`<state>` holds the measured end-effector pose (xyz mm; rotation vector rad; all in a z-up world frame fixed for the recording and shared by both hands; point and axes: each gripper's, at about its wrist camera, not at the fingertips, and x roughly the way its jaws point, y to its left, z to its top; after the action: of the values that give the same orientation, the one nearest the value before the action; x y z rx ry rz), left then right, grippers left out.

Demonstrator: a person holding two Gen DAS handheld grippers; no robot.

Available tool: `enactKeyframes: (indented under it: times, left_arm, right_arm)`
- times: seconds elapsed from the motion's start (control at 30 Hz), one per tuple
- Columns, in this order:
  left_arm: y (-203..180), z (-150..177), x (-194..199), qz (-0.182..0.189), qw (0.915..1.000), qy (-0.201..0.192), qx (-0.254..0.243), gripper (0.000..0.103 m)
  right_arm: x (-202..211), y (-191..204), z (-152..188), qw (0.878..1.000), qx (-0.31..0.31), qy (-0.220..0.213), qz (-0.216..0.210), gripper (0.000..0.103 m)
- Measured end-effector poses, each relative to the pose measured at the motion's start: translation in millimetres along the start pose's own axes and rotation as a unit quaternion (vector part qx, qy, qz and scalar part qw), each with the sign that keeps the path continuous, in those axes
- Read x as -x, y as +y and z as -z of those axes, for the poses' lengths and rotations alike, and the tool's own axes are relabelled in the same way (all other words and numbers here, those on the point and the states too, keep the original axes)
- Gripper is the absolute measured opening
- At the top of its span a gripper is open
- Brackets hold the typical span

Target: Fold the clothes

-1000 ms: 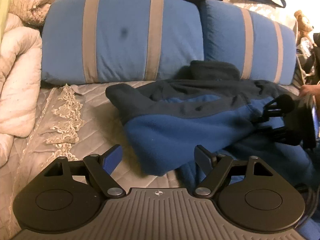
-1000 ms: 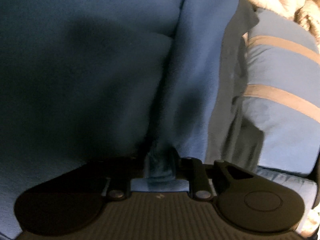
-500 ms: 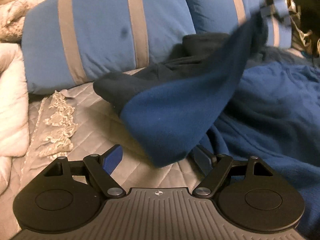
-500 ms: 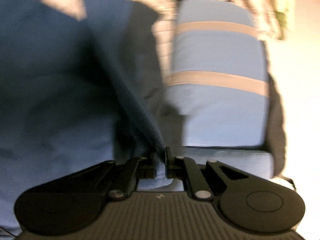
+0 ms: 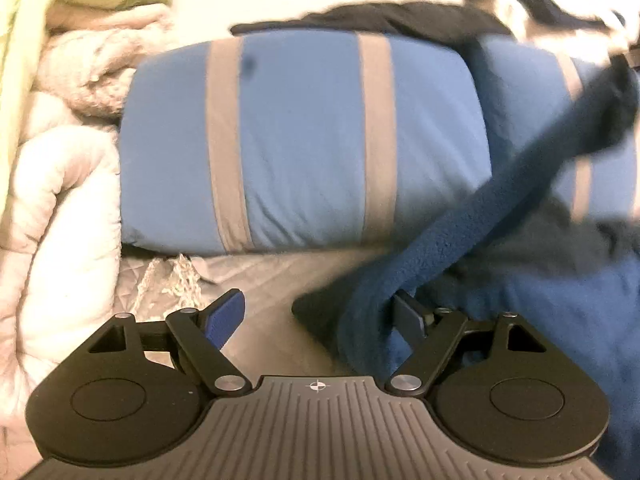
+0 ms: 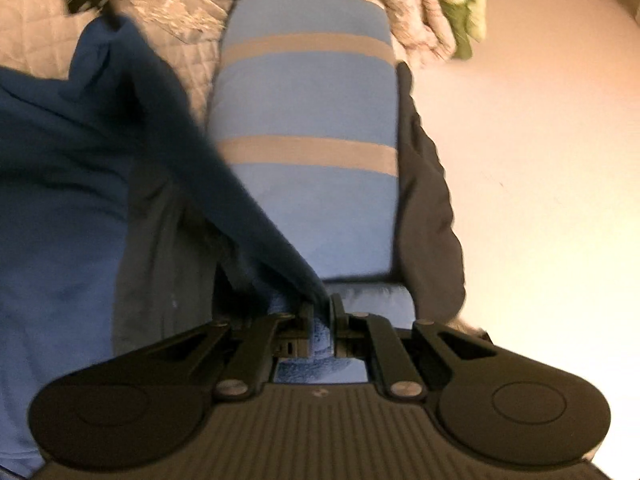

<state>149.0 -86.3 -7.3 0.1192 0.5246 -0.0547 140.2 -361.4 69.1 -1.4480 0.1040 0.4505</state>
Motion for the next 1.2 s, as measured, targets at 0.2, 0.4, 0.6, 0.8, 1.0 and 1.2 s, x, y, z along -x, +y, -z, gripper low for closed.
enactKeyframes:
  times: [0.2,0.4,0.6,0.8,1.0,1.2]
  left_arm:
    - [-8.7,22.5,3.1,0.1,0.9949,0.016,-0.003,0.08]
    - [-27.8,57.0,-11.9,0.117,0.9899,0.057,-0.057,0.079]
    - [-37.9,62.0,-45.1,0.113,0.9887,0.078,-0.061,0.079]
    - [-34.9,78.4,-55.9,0.067,0.99,0.102,-0.07,0.077]
    - [-26.8,102.9,-40.9,0.045,0.9908,0.077,-0.102,0.077]
    - [-43.4,99.3,-31.3,0.029,0.9811,0.053,-0.184,0.069]
  right_arm:
    - [-14.1,-16.5,7.0,0.998,-0.035,0.03,0.032,0.006]
    - [-24.3,-35.6,11.5,0.995,-0.061,0.042,0.06,0.006]
    - [-23.6,-42.1,13.2,0.995,-0.06,0.049,0.066,0.006]
    - [-32.8,-45.3,18.8,0.994,-0.058,0.062,0.068,0.006]
    - [-58.8,-48.6,36.5,0.989,-0.078,0.092,0.08,0.006]
    - [-73.5,-46.7,47.6,0.986,-0.091,0.114,0.084,0.006]
